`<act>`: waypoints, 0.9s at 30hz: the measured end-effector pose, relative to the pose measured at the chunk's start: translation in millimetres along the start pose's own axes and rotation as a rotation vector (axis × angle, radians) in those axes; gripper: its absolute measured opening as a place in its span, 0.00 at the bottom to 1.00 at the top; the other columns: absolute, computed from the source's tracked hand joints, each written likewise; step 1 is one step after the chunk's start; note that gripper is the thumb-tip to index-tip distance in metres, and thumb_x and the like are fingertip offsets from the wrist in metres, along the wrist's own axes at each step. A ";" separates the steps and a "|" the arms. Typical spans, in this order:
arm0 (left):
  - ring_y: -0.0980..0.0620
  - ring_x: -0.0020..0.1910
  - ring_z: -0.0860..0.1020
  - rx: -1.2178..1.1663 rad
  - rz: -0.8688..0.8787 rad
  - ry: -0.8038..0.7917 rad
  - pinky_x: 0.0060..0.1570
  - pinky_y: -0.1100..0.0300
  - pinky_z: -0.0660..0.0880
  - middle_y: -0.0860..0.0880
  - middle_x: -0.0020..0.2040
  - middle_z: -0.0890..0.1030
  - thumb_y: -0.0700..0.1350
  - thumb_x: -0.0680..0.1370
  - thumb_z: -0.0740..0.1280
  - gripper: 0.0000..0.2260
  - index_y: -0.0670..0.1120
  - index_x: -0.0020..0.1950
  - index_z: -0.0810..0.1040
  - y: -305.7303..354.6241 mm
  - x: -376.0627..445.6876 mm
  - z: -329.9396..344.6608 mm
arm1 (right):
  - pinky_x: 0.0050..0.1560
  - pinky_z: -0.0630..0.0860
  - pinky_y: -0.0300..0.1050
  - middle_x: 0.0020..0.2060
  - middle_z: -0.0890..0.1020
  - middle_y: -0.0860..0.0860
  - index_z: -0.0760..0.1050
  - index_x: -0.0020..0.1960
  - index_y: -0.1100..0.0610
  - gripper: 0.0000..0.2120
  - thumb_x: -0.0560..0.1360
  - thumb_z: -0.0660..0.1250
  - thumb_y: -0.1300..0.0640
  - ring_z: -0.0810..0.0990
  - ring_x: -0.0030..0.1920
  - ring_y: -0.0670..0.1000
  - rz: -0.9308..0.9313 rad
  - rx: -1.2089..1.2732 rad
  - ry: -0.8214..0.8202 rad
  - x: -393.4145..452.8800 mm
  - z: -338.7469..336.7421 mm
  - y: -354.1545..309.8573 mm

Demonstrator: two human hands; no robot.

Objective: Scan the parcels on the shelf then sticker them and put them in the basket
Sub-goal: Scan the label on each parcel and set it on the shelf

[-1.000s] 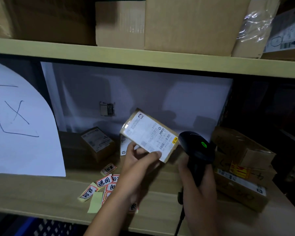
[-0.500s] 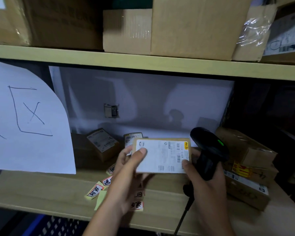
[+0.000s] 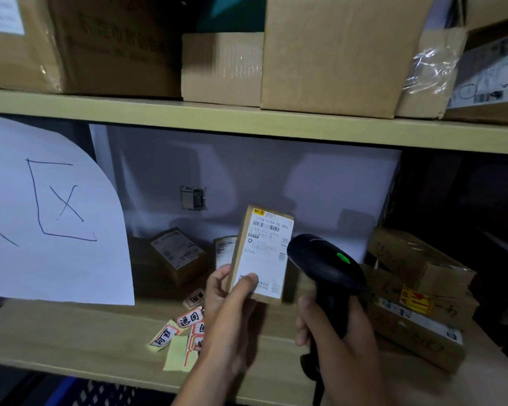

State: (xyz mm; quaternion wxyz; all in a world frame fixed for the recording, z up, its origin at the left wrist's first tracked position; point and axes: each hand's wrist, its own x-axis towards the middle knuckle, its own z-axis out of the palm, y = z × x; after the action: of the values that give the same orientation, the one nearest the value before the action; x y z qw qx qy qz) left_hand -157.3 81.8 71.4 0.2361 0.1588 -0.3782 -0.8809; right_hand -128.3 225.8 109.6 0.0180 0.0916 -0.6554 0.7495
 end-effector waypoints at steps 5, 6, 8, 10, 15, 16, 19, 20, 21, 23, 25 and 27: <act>0.48 0.50 0.88 0.067 0.030 -0.077 0.53 0.52 0.81 0.40 0.57 0.88 0.32 0.79 0.68 0.17 0.43 0.67 0.79 -4.6 1.0 3.7 | 0.29 0.70 0.39 0.26 0.75 0.56 0.79 0.47 0.49 0.04 0.76 0.71 0.57 0.74 0.26 0.50 -0.019 -0.021 -0.004 -5.3 -0.7 -8.1; 0.48 0.50 0.88 0.080 0.029 -0.075 0.51 0.53 0.81 0.40 0.57 0.89 0.31 0.80 0.67 0.17 0.43 0.67 0.79 -4.7 2.1 3.9 | 0.27 0.69 0.38 0.25 0.75 0.56 0.79 0.44 0.49 0.05 0.76 0.71 0.57 0.73 0.26 0.50 -0.025 -0.015 -0.003 -5.9 -1.6 -9.7; 0.49 0.50 0.89 0.105 0.028 -0.059 0.50 0.55 0.81 0.42 0.56 0.89 0.31 0.80 0.66 0.17 0.44 0.67 0.79 -4.0 4.1 4.6 | 0.26 0.68 0.37 0.24 0.73 0.57 0.79 0.40 0.49 0.08 0.76 0.71 0.60 0.71 0.25 0.51 -0.038 0.004 -0.004 -6.6 -2.7 -12.2; 0.49 0.50 0.89 0.115 0.027 -0.047 0.52 0.53 0.80 0.42 0.56 0.89 0.31 0.80 0.66 0.16 0.43 0.67 0.79 -4.2 6.7 5.3 | 0.27 0.69 0.37 0.24 0.73 0.57 0.79 0.39 0.48 0.09 0.75 0.74 0.60 0.71 0.24 0.52 -0.050 0.019 -0.012 -7.5 -3.8 -15.3; 0.47 0.53 0.88 0.124 0.027 -0.025 0.57 0.50 0.80 0.41 0.57 0.88 0.32 0.80 0.67 0.16 0.42 0.66 0.79 -7.0 10.5 5.0 | 0.27 0.70 0.35 0.24 0.73 0.58 0.78 0.38 0.49 0.10 0.76 0.71 0.61 0.72 0.24 0.51 -0.039 0.016 -0.044 -12.0 -5.5 -20.9; 0.46 0.53 0.87 0.122 0.024 -0.020 0.57 0.50 0.80 0.41 0.57 0.88 0.32 0.80 0.67 0.15 0.42 0.66 0.79 -7.4 10.7 5.0 | 0.27 0.70 0.35 0.24 0.73 0.58 0.78 0.38 0.50 0.11 0.76 0.71 0.62 0.72 0.24 0.51 -0.036 0.018 -0.045 -12.4 -5.3 -21.6; 0.46 0.54 0.87 0.122 0.023 -0.013 0.58 0.49 0.80 0.40 0.58 0.88 0.32 0.80 0.67 0.15 0.42 0.65 0.80 -9.1 13.3 3.6 | 0.30 0.71 0.38 0.24 0.73 0.58 0.79 0.41 0.51 0.08 0.76 0.71 0.61 0.72 0.25 0.51 -0.019 0.016 -0.029 -11.2 -5.0 -20.9; 0.46 0.53 0.88 0.122 0.020 -0.014 0.57 0.49 0.80 0.41 0.58 0.88 0.32 0.80 0.67 0.15 0.43 0.65 0.80 -9.0 13.1 3.8 | 0.31 0.71 0.40 0.24 0.73 0.58 0.79 0.43 0.53 0.06 0.76 0.70 0.61 0.72 0.25 0.52 -0.008 0.022 -0.027 -10.5 -5.0 -20.5; 0.46 0.52 0.88 0.123 0.021 -0.013 0.57 0.50 0.80 0.41 0.58 0.88 0.32 0.80 0.67 0.15 0.43 0.65 0.80 -9.2 13.3 3.7 | 0.31 0.70 0.42 0.24 0.72 0.58 0.79 0.45 0.54 0.04 0.77 0.70 0.62 0.72 0.25 0.52 -0.004 0.023 -0.025 -9.9 -4.9 -19.6; 0.43 0.55 0.87 0.110 0.021 -0.008 0.60 0.47 0.80 0.39 0.59 0.88 0.33 0.80 0.67 0.15 0.42 0.66 0.79 -7.7 12.3 3.8 | 0.29 0.70 0.40 0.23 0.73 0.57 0.79 0.46 0.54 0.04 0.76 0.70 0.61 0.72 0.24 0.51 -0.001 -0.002 -0.005 -9.6 -5.2 -18.5; 0.39 0.58 0.85 0.083 0.042 0.021 0.64 0.44 0.79 0.37 0.60 0.87 0.35 0.81 0.68 0.14 0.41 0.66 0.78 -3.4 11.8 1.2 | 0.30 0.70 0.41 0.23 0.73 0.57 0.79 0.47 0.52 0.05 0.76 0.71 0.61 0.72 0.24 0.52 0.011 -0.005 0.018 -9.2 -6.0 -17.4; 0.42 0.53 0.87 0.075 0.093 0.066 0.53 0.49 0.83 0.37 0.59 0.87 0.40 0.82 0.69 0.13 0.43 0.66 0.79 8.3 9.3 -5.7 | 0.33 0.68 0.46 0.24 0.73 0.58 0.80 0.46 0.50 0.05 0.76 0.71 0.60 0.72 0.26 0.52 0.045 -0.007 0.010 -9.5 -7.0 -16.1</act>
State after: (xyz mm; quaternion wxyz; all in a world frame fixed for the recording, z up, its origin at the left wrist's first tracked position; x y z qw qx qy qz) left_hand -160.1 68.4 72.8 0.2828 0.1790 -0.4100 -0.8485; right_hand -117.5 235.8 123.0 0.0047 0.0731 -0.6598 0.7479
